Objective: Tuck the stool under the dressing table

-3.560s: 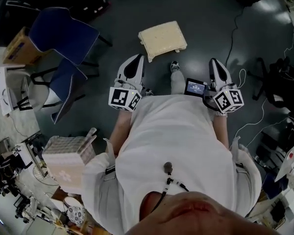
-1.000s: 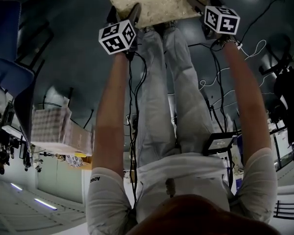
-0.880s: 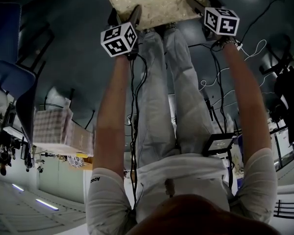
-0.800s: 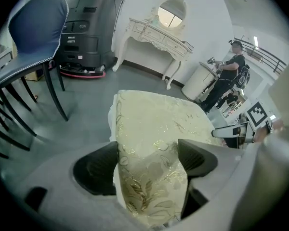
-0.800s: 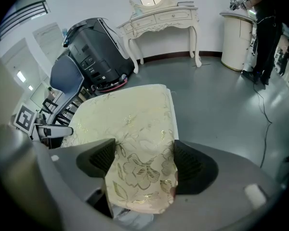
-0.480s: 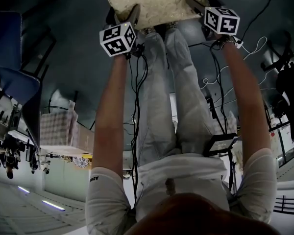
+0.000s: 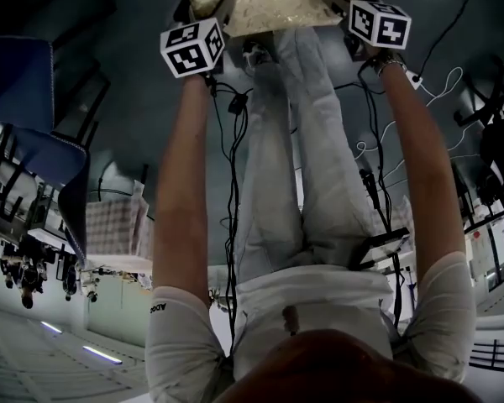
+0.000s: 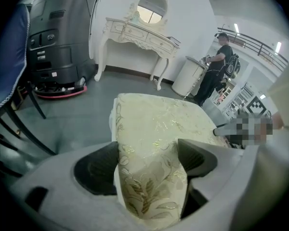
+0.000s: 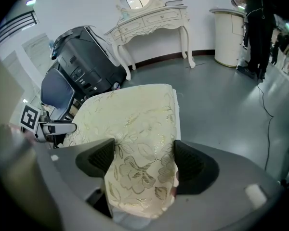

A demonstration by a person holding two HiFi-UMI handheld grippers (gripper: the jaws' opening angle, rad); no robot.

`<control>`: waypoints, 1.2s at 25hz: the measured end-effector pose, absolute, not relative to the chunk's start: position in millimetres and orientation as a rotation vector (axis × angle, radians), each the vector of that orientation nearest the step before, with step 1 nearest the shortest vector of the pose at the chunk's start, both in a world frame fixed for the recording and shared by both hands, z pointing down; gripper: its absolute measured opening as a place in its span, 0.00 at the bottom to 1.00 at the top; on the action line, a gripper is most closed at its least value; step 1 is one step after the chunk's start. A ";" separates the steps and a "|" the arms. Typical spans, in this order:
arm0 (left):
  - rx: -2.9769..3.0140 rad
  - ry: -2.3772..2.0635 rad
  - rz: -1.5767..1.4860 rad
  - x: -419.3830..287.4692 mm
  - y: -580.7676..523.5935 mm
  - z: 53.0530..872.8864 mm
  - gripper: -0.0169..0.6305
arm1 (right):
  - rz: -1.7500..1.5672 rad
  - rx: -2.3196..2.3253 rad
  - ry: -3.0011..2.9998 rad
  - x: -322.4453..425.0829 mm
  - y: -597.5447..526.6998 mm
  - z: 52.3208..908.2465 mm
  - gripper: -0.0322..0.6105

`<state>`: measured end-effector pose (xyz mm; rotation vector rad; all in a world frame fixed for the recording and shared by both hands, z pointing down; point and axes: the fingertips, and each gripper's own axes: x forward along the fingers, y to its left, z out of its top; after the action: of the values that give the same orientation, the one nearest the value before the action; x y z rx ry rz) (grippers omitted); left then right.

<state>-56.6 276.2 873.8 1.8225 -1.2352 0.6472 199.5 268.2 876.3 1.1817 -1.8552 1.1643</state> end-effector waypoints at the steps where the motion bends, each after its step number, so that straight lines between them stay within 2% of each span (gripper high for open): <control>1: 1.827 -1.231 0.651 -55.8 270.7 872.6 0.64 | 1.164 1.182 -1.859 200.4 263.8 876.0 0.67; 20: 1.783 -1.218 0.726 -31.7 110.4 866.0 0.64 | 1.163 1.062 -1.884 222.6 98.1 871.7 0.69; 30: 1.705 -1.221 0.811 -109.4 2.0 877.0 0.64 | 1.126 1.008 -1.789 145.0 -20.3 879.1 0.69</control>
<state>-109.4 2.0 877.0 1.7045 -1.2207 0.8113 145.0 -20.3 879.1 1.0077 -1.7886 1.1261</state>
